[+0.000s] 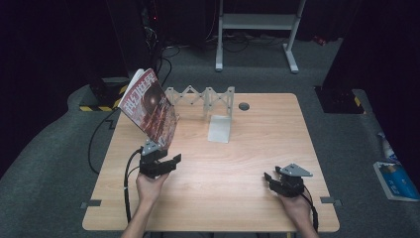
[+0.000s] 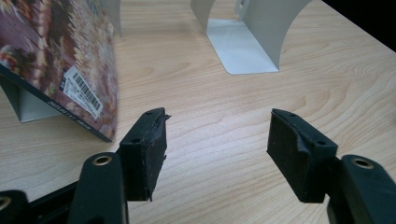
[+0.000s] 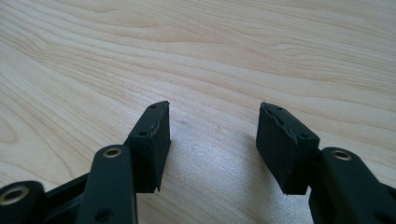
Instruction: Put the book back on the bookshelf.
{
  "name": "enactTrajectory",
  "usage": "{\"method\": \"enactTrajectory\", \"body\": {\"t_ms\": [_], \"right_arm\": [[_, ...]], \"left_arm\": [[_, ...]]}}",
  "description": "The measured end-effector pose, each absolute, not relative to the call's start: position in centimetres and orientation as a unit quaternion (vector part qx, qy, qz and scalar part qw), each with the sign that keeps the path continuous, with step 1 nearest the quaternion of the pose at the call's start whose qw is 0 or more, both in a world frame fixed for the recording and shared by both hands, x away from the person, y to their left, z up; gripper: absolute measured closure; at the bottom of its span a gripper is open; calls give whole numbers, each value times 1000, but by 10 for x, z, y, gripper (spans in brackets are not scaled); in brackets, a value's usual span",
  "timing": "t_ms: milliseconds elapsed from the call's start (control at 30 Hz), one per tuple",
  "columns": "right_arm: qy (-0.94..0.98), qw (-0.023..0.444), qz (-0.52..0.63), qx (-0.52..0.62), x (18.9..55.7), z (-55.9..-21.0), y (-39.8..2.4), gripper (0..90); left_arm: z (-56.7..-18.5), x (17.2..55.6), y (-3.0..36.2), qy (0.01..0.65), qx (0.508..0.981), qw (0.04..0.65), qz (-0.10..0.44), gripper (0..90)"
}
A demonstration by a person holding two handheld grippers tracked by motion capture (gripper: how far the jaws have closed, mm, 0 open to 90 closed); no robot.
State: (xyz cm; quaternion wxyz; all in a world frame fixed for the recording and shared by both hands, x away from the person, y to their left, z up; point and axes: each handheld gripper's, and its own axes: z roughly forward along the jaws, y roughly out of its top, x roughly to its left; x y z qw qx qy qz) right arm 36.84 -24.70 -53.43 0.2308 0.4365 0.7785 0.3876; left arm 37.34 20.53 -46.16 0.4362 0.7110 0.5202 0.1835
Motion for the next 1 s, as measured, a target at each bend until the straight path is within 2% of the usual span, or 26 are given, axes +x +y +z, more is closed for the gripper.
{"method": "enactTrajectory", "body": {"t_ms": [1000], "right_arm": [[779, 231, 387, 436, 368, -534, -247, 448]], "left_arm": [[-486, 385, 186, 517, 731, 409, 178, 381]]}}
